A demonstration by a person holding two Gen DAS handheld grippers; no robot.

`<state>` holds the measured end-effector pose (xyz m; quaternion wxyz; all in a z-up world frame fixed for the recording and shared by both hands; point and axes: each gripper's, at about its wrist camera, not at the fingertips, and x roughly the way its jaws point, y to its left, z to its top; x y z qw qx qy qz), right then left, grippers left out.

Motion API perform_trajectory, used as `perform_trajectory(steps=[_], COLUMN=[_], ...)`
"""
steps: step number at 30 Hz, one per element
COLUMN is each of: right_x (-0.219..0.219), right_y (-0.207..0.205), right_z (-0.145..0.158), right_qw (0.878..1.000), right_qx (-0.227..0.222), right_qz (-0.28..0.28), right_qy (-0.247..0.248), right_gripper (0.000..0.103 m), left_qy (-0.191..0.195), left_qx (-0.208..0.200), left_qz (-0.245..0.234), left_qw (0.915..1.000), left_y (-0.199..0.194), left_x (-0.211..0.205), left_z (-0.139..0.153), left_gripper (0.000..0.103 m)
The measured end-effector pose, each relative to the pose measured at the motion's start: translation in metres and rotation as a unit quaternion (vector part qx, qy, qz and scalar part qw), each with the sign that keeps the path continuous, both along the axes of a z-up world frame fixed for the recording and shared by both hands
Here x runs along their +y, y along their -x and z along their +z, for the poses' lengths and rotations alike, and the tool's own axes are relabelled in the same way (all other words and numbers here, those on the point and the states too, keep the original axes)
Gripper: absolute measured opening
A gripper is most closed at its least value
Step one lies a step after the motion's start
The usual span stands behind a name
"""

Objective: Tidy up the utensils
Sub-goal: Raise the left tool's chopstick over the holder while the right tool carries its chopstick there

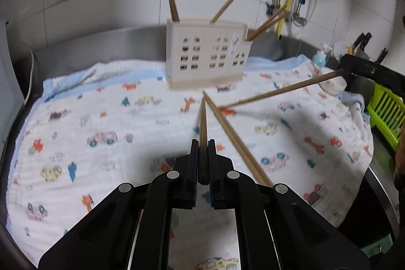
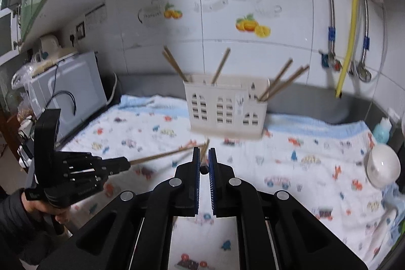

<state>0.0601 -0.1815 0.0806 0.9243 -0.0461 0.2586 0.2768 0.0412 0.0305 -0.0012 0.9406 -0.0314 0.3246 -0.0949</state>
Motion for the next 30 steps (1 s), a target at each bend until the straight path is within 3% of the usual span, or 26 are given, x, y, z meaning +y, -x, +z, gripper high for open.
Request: perform_trajectory(steps=[13, 22, 30], right_x=[0.006, -0.001, 0.005], right_y=[-0.038, -0.088, -0.142], right_z=[0.056, 0.123, 0.159], right_qw=[0.999, 0.998, 0.997], right_qx=[-0.024, -0.06, -0.078], right_qz=[0.03, 0.012, -0.016], right_qy=[-0.001, -0.005, 0.0], right_gripper=[0.006, 0.006, 0.006], left_qy=[0.001, -0.008, -0.014], left_qx=[-0.049, -0.065, -0.069], left_qz=[-0.016, -0.028, -0.039], left_qw=[0.9987, 0.9974, 0.9968], left_y=[-0.02, -0.043, -0.065], left_x=[-0.004, -0.005, -0.007], left_z=[0.044, 0.069, 0.083], left_gripper=[0.006, 0.006, 0.006])
